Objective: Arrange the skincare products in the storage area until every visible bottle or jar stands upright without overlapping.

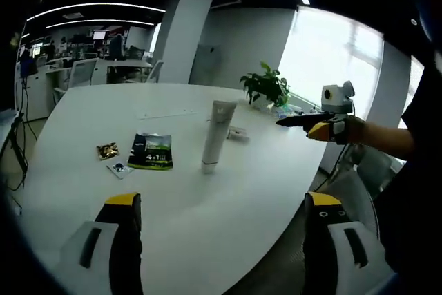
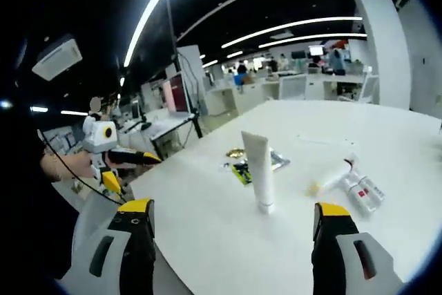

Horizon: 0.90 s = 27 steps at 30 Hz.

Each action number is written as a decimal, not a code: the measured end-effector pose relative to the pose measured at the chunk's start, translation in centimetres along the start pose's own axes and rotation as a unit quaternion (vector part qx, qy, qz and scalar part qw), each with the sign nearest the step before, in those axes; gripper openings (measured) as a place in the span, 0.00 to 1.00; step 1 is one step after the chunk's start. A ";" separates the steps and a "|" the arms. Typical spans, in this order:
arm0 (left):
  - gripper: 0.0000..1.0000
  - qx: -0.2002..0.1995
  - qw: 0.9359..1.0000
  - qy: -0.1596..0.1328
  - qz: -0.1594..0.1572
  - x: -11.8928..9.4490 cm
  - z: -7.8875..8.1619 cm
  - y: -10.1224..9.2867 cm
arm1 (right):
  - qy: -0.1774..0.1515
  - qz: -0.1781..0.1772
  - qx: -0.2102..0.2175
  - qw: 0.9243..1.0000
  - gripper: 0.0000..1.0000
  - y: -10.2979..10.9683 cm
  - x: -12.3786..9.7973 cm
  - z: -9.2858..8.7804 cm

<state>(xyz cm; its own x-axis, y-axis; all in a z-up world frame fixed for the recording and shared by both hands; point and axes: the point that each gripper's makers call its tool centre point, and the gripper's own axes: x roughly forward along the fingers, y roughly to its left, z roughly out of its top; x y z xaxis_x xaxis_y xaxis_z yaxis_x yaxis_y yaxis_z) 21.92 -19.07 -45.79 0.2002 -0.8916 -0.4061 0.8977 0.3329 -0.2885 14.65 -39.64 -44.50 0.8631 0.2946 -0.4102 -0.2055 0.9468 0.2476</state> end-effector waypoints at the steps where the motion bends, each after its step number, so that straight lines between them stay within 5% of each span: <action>1: 0.93 -0.002 1.000 0.001 0.002 0.0 -0.1 0.0 | 0.004 -0.010 0.002 1.000 0.98 -0.2 -0.2 -0.3; 13: 0.99 0.003 1.000 0.012 0.010 -0.6 -0.9 -0.7 | 0.013 -0.047 0.028 0.998 0.99 -0.5 -2.6 -3.1; 27: 0.99 -0.001 1.000 0.015 0.021 -0.8 -1.1 -0.4 | 0.013 -0.061 0.048 0.997 0.99 -1.3 -2.6 -3.5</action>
<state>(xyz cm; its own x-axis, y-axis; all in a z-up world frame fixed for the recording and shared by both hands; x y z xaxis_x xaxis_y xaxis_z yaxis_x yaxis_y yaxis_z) 20.99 -18.17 -46.32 0.2253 -0.8677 -0.4430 0.8884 0.3697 -0.2723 11.03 -41.20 -46.81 0.8667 0.1823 -0.4643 -0.0534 0.9594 0.2771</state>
